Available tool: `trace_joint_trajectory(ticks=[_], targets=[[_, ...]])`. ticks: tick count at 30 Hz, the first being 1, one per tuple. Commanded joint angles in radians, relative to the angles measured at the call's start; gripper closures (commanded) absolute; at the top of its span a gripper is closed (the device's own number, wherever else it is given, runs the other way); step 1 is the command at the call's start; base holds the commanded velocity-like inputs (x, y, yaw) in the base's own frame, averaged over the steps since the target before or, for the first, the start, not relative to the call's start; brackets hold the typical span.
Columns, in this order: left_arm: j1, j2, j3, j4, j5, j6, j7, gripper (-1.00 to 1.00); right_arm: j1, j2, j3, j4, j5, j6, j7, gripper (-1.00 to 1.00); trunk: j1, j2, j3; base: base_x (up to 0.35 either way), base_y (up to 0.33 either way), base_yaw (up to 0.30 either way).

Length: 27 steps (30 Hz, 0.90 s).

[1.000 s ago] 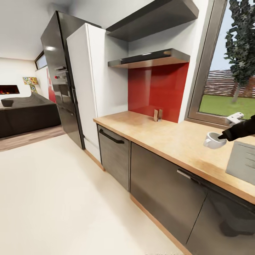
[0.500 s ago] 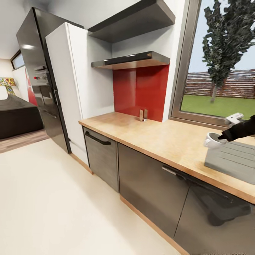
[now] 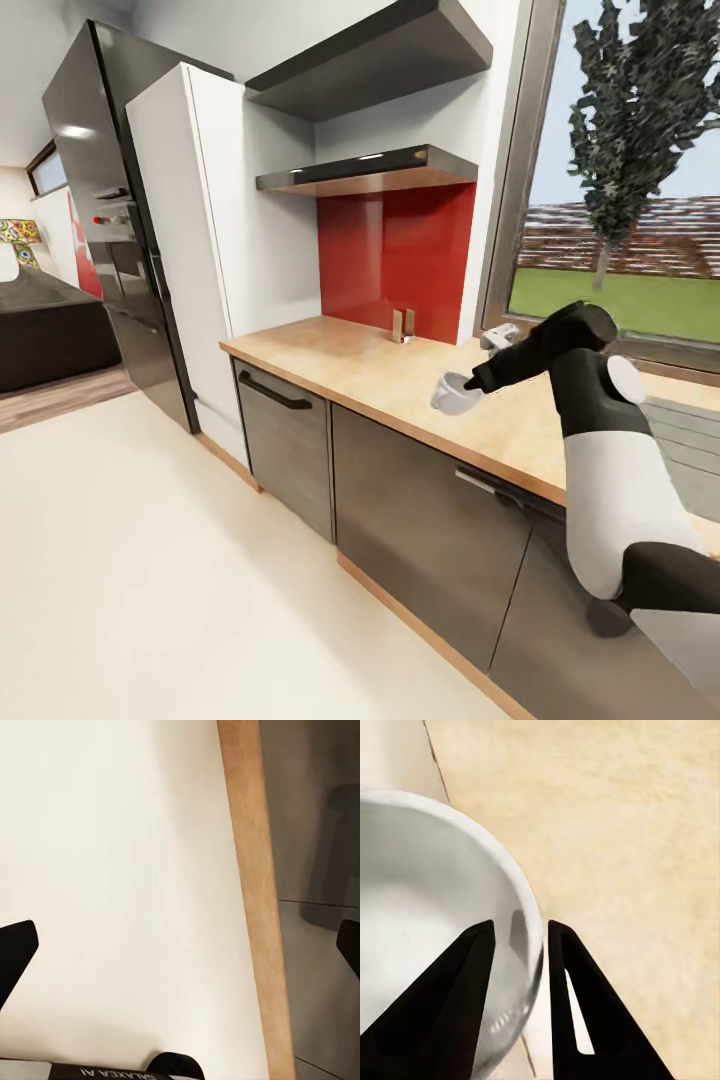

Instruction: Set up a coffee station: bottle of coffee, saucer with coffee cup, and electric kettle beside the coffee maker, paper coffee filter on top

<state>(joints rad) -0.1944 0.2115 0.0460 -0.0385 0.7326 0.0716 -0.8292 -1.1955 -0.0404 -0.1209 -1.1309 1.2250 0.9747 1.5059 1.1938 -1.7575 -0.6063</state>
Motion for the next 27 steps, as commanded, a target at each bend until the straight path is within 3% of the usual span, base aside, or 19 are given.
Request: trace_joint_trajectory(ticks=[1,4,14,20,27], targets=[[0.0,0.0,0.005,0.0,0.001,0.008,-0.004,-1.0,-0.002,0.026,0.001,-0.001,0.01,0.012,-0.01,1.0,0.0,-0.001,-0.001,0.0,0.0,0.0],[0.0,0.0,0.005,0.0,0.001,0.008,-0.004,-1.0,-0.002,0.061,0.002,-0.001,0.009,0.014,-0.039,1.0,0.0,-0.001,-0.001,0.0,0.0,0.0],[0.0,0.0,0.005,0.0,0.001,0.007,-0.004,-1.0,-0.002,0.094,0.004,-0.001,0.004,0.016,-0.052,1.0,0.0,-0.001,-0.001,0.0,0.0,-0.116],[0.0,-0.001,0.005,0.0,0.001,0.007,-0.004,-1.0,-0.002,0.097,0.004,-0.001,0.005,0.016,-0.052,1.0,0.0,-0.001,-0.001,0.0,0.0,-0.221],[0.0,-0.001,-0.001,-0.001,0.001,0.007,-0.005,-1.0,-0.002,0.087,0.002,-0.001,0.008,0.012,-0.047,1.0,0.0,-0.001,-0.001,-0.165,0.0,-0.007]])
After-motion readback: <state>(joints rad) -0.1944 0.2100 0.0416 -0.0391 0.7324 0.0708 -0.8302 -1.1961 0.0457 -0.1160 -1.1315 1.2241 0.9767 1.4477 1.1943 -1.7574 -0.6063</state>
